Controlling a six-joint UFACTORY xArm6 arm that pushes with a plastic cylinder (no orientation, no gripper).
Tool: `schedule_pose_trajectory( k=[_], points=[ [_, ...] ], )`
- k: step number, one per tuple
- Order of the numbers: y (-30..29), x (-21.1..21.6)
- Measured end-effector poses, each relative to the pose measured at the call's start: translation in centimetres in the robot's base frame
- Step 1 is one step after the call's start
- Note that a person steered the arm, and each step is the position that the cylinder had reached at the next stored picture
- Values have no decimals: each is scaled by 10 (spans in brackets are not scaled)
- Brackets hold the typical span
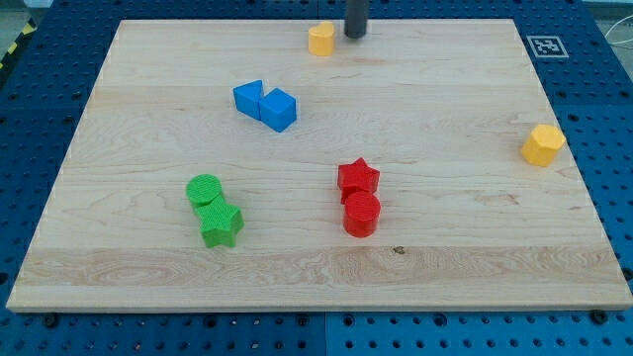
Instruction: Move the yellow heart slightly down
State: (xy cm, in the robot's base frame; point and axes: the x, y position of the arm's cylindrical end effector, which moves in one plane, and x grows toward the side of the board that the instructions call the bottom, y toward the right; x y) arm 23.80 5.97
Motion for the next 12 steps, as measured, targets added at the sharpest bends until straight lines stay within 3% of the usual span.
schedule_pose_trajectory(
  k=[1, 2, 4, 7, 9, 12],
  points=[
    [-27, -1],
    [-74, -37],
    [-112, -44],
    [-50, 7],
    [-95, -46],
    [-72, -3]
  ],
)
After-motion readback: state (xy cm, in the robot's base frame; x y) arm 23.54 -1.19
